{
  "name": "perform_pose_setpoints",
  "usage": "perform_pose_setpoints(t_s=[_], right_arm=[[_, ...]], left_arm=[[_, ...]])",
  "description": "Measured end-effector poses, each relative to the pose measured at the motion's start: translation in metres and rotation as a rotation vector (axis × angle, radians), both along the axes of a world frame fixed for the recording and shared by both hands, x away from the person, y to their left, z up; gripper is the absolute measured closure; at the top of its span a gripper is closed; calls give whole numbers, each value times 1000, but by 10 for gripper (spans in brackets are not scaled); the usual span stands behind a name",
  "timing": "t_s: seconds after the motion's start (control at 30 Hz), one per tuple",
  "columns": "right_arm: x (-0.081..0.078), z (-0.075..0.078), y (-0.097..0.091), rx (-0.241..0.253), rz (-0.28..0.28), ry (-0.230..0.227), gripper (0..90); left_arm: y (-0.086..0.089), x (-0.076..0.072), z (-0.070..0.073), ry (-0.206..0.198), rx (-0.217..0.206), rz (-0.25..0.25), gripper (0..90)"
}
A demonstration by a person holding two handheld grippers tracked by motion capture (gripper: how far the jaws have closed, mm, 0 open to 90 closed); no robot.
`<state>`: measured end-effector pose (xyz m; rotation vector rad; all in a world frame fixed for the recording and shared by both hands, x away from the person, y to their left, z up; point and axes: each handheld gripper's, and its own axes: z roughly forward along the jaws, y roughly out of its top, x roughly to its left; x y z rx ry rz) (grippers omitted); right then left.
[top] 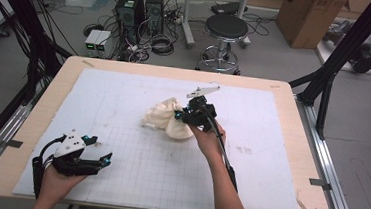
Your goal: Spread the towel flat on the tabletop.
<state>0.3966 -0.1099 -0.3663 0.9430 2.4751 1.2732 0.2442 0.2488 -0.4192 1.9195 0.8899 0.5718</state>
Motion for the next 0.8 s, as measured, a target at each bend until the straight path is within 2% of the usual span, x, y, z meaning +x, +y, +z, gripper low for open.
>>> perform_pose_setpoints(t_s=[0.07,0.1,0.27,0.33,0.37,0.43,0.53,0.7,0.77,0.8], right_arm=[[-10,8,-1,3,19,-1,775],[-10,8,-1,3,19,-1,775],[-32,20,-1,11,61,-9,769],[-42,21,-1,14,82,-5,767],[-52,21,-2,14,101,-2,765],[-56,20,-2,14,101,5,762],[-67,13,-4,43,118,17,758],[-72,-13,-4,-6,103,28,748],[-70,-23,-6,7,91,56,747],[-69,-26,-6,5,88,54,743]], left_arm=[[0,-1,1,-4,0,-2,227],[0,-1,1,-6,5,-4,227],[0,-2,2,-9,-8,-5,227],[-1,-2,2,-11,-7,-10,228],[-2,-3,2,-13,-9,-13,228],[-4,-4,2,-16,-10,-22,227],[-10,-5,3,-18,-18,-35,228],[-20,-2,4,-21,-19,-63,233],[-24,-1,5,-16,-26,-76,238],[-27,0,4,-13,-31,-85,242]])
